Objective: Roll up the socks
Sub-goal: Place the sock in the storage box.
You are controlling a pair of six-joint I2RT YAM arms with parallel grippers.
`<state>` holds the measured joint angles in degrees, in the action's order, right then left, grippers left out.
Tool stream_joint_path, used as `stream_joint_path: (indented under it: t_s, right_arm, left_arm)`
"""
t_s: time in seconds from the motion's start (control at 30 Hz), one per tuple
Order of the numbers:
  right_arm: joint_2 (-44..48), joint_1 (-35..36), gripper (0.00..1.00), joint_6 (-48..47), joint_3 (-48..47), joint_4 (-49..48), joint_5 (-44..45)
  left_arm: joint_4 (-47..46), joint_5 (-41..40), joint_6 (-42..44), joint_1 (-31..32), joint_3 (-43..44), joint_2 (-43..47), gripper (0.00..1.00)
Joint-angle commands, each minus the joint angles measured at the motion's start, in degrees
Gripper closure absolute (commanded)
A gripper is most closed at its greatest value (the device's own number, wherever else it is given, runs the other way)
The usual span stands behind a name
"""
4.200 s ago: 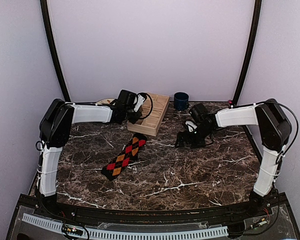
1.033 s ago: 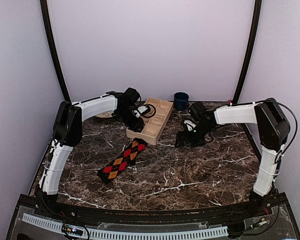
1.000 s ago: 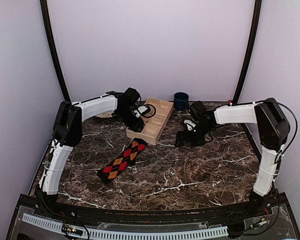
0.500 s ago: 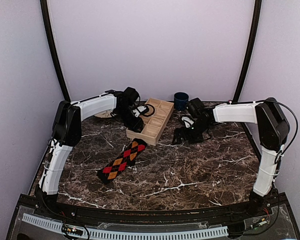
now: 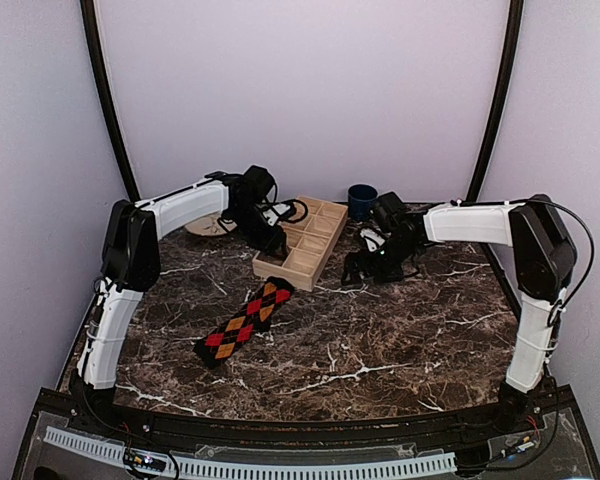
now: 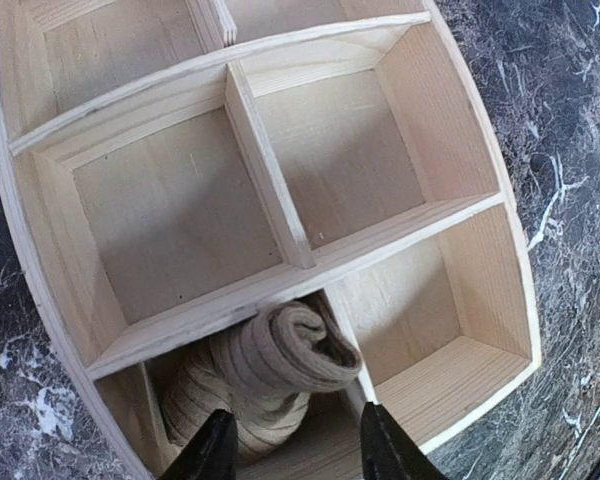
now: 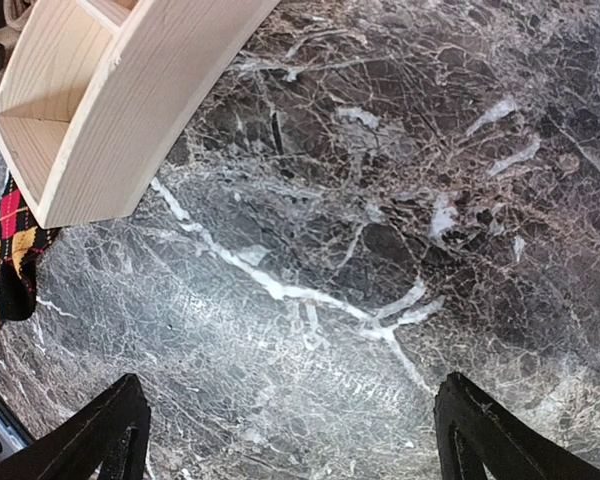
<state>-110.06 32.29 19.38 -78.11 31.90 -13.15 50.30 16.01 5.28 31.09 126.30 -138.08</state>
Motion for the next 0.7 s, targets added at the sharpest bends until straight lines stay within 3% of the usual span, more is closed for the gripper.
stream_joint_path:
  t_s: [0.0, 0.2, 0.3, 0.47, 0.67]
  right_arm:
    - [-1.25, 0.65, 0.03, 0.44, -1.85, 0.26, 0.55]
    - [-1.6, 0.79, 0.03, 0.23, -2.77, 0.61, 0.67]
    - [-1.69, 0.81, 0.03, 0.28, -2.84, 0.55, 0.73]
    - [-2.32, 0.78, 0.03, 0.27, -3.3, 0.44, 0.5]
    - [-3.17, 0.81, 0.03, 0.2, -4.1, 0.67, 0.42]
  left_arm:
    - [1.11, 1.17, -1.13, -0.48, 1.57, 6.12, 0.55]
    - [-1.32, 0.43, -2.55, -1.2, 0.73, 7.59, 0.57]
    - [-2.27, -0.12, -3.07, -1.29, -0.37, 7.74, 0.69]
    - [-4.37, -0.44, -3.15, -1.3, -3.35, 7.71, 0.97]
    - [-6.02, 0.76, -3.01, -1.32, -5.67, 7.66, 1.0]
